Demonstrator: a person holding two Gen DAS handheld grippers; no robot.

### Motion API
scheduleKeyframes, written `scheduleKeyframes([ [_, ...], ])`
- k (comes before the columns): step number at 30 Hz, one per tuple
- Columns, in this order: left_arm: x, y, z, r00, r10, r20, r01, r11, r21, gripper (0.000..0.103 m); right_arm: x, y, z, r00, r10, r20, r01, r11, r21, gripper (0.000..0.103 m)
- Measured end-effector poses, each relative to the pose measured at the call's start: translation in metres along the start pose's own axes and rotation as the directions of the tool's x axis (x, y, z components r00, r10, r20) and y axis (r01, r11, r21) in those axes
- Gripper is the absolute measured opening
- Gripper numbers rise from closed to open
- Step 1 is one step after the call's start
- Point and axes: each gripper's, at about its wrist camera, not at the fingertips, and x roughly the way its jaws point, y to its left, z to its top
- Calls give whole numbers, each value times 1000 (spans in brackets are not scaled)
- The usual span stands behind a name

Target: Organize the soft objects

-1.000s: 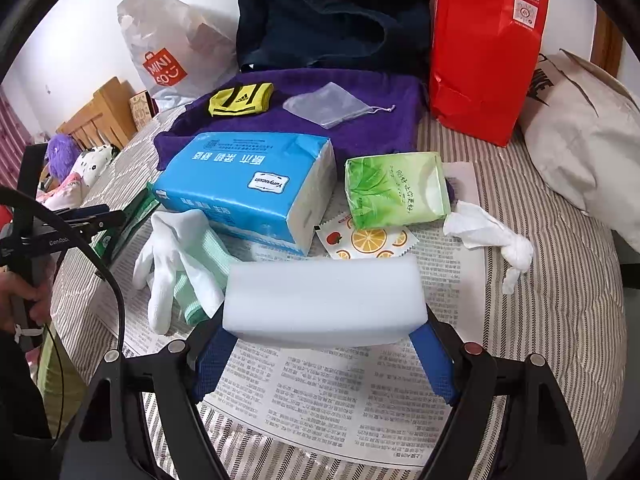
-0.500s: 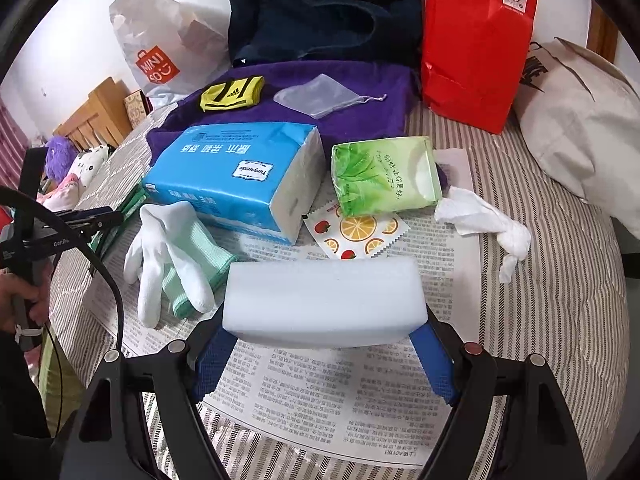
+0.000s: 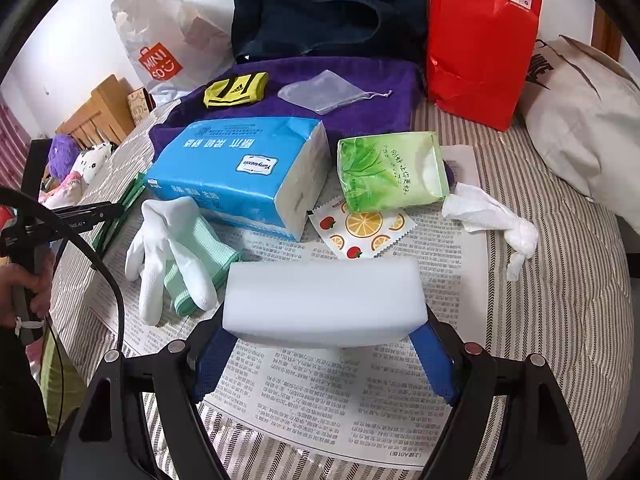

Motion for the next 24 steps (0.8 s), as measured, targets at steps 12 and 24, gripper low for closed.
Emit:
scheduleKeyframes([
  [12, 3, -7, -8, 1000, -1, -23, 1, 1000, -3, 36, 1, -5, -4, 1000, -2, -10, 2, 1000, 9, 81],
  [24, 3, 9, -7, 998, -54, -27, 51, 992, -114, 36, 0, -9, -6, 1000, -6, -19, 7, 1000, 15, 81],
])
